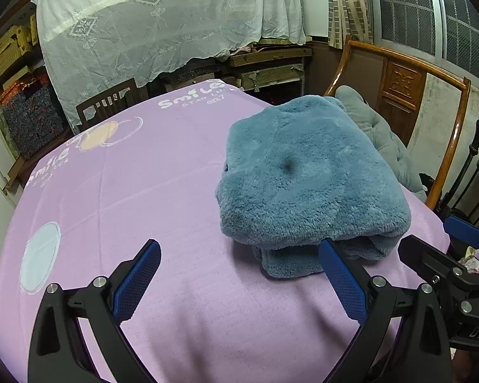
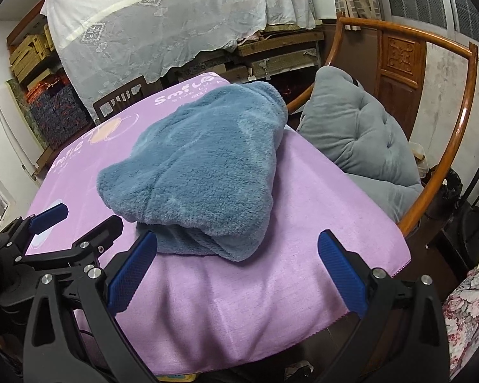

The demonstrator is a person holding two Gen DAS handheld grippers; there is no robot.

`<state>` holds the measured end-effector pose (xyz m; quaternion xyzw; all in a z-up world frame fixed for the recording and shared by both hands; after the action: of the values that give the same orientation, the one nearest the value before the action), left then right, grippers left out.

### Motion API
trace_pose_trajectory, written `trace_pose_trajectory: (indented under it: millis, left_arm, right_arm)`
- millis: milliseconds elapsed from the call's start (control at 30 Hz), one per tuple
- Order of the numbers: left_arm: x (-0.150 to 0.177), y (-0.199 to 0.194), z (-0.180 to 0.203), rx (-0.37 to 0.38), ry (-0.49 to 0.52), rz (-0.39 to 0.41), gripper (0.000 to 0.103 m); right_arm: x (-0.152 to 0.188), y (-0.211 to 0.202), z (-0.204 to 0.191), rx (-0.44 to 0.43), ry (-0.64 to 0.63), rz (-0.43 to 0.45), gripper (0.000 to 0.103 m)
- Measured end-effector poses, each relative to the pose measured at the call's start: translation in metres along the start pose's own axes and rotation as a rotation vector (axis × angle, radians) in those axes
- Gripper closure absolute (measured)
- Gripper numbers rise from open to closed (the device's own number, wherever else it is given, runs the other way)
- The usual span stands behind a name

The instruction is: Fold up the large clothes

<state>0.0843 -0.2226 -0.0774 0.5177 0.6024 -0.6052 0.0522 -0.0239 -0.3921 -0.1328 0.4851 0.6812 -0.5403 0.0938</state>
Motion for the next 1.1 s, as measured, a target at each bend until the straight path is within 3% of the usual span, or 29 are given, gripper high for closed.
trace_pose_trajectory:
  millis: [1100]
  left_arm:
    - [-0.013,-0.004,0.004,0.022,-0.005,0.005,0.003]
  right_arm:
    - [-0.007,-0.012,0.003,-0.004,0.014,0.033,0.005]
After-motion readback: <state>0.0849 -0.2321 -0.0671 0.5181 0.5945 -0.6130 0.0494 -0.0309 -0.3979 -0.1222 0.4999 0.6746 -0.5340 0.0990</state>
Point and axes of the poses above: each gripper's, at about its wrist camera, not at the fingertips, and y roughly the way its jaws point, z to its right, x to its underside, the point moved 1 cm from there along y, roughly the way its jaws point, and after that the axes turned 11 degrees about y, right-handed, at the moved point
